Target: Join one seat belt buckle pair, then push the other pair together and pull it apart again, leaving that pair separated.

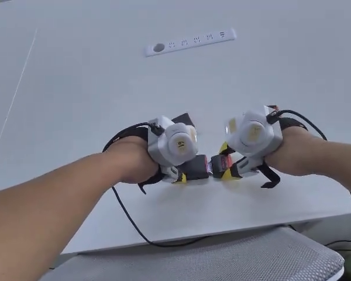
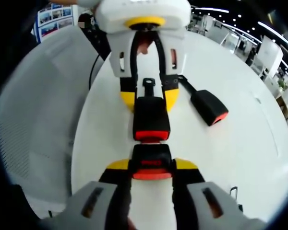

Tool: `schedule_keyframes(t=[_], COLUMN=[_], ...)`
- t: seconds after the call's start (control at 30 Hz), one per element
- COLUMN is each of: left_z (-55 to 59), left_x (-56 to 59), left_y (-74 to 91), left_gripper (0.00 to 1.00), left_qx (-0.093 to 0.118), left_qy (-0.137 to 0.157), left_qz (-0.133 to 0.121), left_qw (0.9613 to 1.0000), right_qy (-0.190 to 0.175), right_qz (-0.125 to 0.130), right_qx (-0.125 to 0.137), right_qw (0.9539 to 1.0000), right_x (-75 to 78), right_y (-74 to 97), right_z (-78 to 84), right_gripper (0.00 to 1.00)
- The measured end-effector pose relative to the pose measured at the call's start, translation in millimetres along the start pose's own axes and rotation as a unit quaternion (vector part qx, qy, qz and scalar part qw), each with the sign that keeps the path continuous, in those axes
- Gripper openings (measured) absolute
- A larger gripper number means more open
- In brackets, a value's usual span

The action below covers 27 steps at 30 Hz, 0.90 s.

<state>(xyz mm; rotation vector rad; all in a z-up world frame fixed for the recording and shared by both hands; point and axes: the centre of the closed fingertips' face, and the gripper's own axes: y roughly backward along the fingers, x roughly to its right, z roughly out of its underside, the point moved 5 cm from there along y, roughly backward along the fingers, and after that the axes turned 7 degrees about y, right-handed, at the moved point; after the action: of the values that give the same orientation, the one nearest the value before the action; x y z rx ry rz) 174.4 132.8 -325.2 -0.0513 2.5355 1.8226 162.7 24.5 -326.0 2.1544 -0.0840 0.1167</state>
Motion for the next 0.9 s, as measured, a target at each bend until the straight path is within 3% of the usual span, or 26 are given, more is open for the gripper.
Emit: schedule_keyframes(t=[0.57,0.9], left_z=[1.1,3.6], left_x=[0.5,-1.2], left_y=[-0.7,-1.4], left_gripper=[0.30,0.30], left_qx=[0.002,0.016], left_qy=[0.003,0.011], left_qz=[0.000,0.008], left_qw=[1.0000,0.9998], right_qy=[0.008,0.004], right_qz=[-0.008,-0.016], right_qx=[0.008,0.010], right_qw=[0.9999,0.9998], right_x=[0.5,-0.4], right_y=[-0.5,-0.1], right_z=[-0.4,-0.3], right_gripper=[0.32,0.31])
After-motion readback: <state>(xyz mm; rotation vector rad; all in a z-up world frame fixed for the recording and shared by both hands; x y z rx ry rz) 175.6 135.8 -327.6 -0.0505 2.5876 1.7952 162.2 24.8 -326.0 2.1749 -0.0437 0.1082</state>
